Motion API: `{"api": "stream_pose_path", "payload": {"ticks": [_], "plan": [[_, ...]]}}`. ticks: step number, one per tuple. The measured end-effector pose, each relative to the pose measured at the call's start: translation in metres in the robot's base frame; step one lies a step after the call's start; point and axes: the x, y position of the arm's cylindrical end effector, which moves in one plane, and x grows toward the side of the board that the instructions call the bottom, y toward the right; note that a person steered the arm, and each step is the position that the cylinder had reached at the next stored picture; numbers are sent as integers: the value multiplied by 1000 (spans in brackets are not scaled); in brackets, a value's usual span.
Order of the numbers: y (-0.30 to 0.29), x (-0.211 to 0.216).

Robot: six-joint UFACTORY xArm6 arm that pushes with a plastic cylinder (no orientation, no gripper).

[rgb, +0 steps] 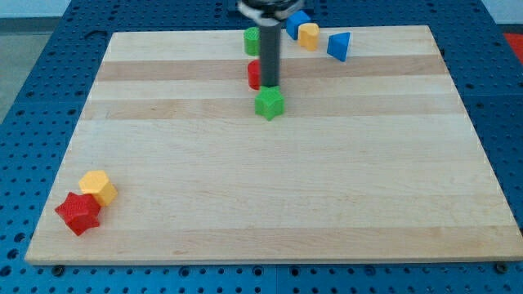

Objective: Move the green star closer to the red star and yellow hexagon

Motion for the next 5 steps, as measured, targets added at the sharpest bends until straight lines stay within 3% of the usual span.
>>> {"api": "stream_pose_path", "payload": {"ticks": [1, 3, 4, 5], "plan": [[-11, 21], [29, -10], [40, 9], [23, 70]]}}
